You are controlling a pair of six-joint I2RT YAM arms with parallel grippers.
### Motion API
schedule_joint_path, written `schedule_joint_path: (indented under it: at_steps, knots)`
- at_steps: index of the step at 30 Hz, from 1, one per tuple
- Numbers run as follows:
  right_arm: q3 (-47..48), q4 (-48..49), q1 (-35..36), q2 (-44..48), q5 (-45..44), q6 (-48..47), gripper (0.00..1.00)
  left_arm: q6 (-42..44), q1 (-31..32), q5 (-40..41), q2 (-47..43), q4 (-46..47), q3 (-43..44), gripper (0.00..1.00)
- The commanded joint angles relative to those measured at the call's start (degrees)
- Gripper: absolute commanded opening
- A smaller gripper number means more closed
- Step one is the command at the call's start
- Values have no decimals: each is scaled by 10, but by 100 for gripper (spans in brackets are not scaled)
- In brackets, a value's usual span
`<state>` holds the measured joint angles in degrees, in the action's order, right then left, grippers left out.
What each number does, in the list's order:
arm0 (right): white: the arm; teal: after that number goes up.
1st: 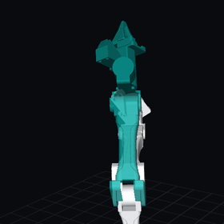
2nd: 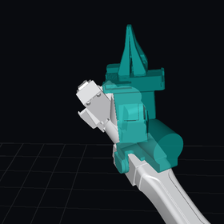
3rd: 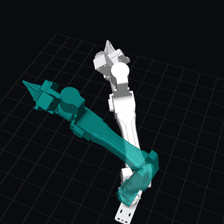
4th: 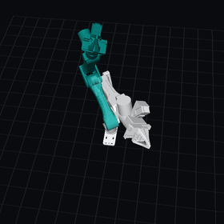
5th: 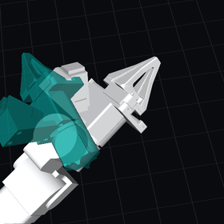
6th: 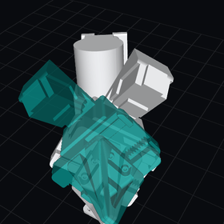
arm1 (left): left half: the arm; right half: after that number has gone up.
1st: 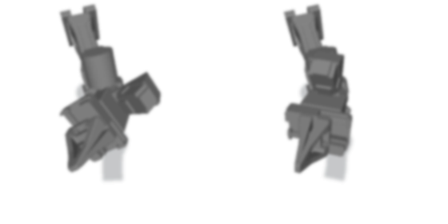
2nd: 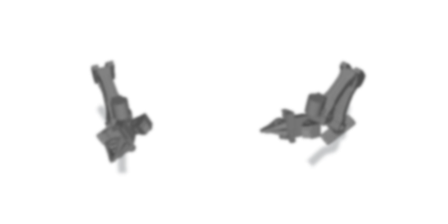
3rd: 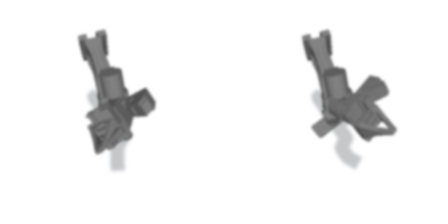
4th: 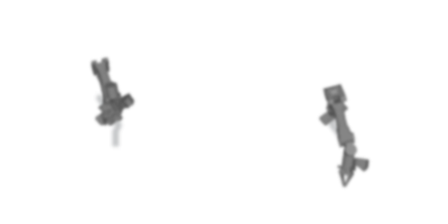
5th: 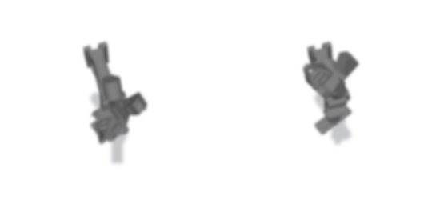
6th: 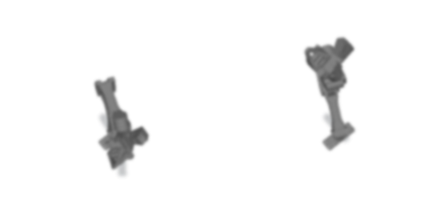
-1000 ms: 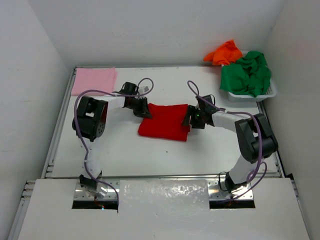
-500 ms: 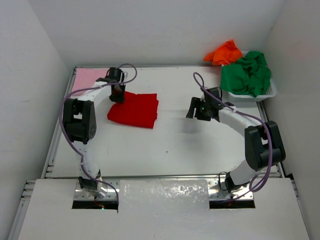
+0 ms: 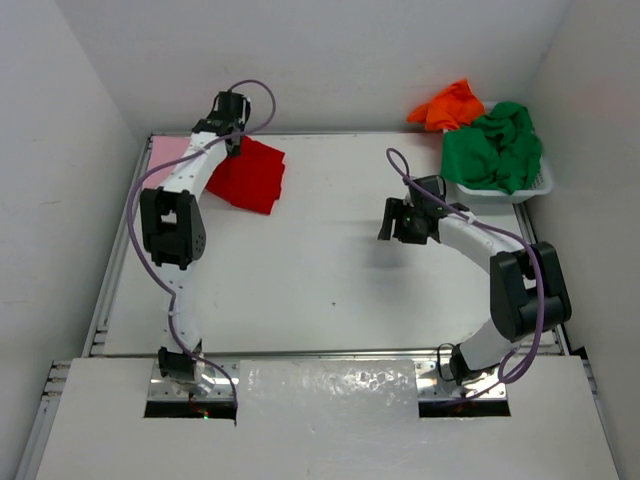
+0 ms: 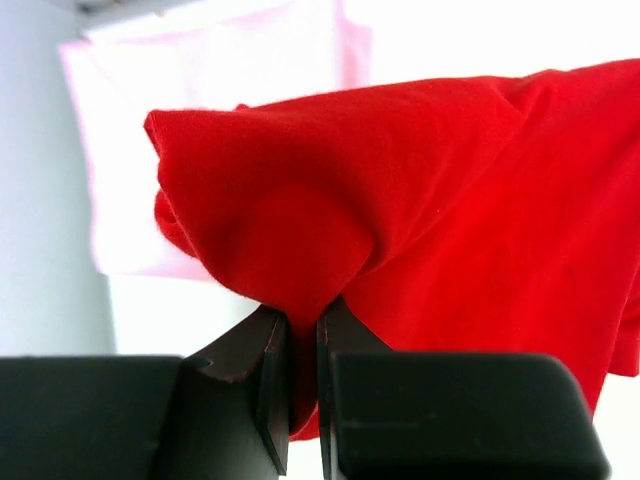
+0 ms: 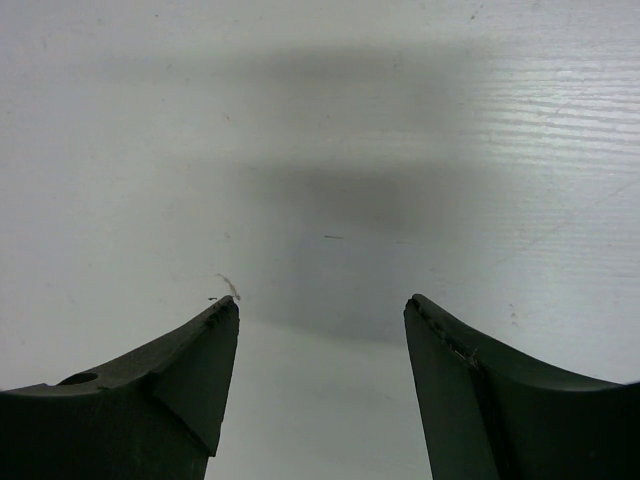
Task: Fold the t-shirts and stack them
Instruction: Put the neatly folded tshirt into the corner of the board with the left arm
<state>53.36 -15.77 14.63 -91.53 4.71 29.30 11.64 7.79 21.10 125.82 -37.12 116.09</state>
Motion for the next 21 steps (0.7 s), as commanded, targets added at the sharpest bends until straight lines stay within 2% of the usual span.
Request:
schedule_joint_path:
  at_steps: [1,6,8,14,16,21]
  knots:
    - [26,-9,-5,16,-15,-17,66,34,-10,66,10,28,76,0]
    - [25,-22,-5,17,-19,-20,66,80,-18,92,2,106,91,0]
    - [23,-25,-5,21,-21,-21,66,85,-30,82,4,102,115,0]
    - [20,-37,-6,31,-30,-26,66,97,-66,-3,-7,101,124,0]
    - [24,-39,-6,31,-30,-26,66,89,-87,-68,-1,87,138,0]
    - [34,-40,-6,26,-23,-28,66,98,-140,-127,20,86,128,0]
